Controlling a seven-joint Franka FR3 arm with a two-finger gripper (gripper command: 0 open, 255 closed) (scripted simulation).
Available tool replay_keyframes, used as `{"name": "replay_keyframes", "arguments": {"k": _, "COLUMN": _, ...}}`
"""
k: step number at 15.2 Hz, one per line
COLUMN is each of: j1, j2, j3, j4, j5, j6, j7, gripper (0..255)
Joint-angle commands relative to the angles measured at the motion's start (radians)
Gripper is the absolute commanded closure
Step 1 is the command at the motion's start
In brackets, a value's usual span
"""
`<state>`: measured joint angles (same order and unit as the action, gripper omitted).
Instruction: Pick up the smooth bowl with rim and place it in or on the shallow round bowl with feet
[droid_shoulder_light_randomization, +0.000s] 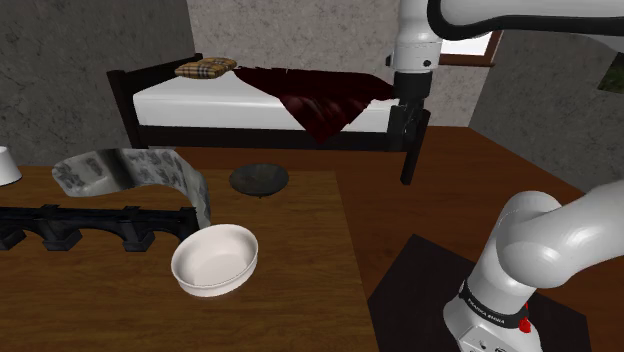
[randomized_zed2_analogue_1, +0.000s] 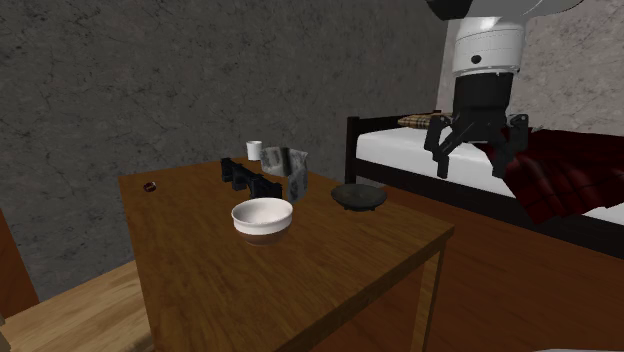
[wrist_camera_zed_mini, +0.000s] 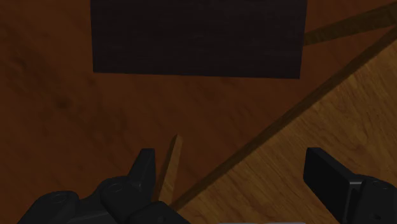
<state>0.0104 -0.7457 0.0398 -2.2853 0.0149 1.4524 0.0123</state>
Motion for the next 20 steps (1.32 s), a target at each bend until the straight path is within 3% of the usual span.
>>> {"name": "replay_keyframes", "arguments": {"k": 1, "j1": 0.0, "j2": 0.0, "j3": 0.0, "j4": 0.0, "j5": 0.0, "j6": 0.0, "j7": 0.0, "gripper": 0}}
{"name": "replay_keyframes", "arguments": {"k": 11, "j1": 0.055, "j2": 0.229, "j3": 0.137, "j4": 0.033, "j5": 0.137, "j6": 0.185, "j7": 0.156, "gripper": 0}}
{"name": "replay_keyframes", "arguments": {"k": 20, "j1": 0.098, "j2": 0.497, "j3": 0.247, "j4": 0.16, "j5": 0.197, "j6": 0.332, "j7": 0.285, "gripper": 0}}
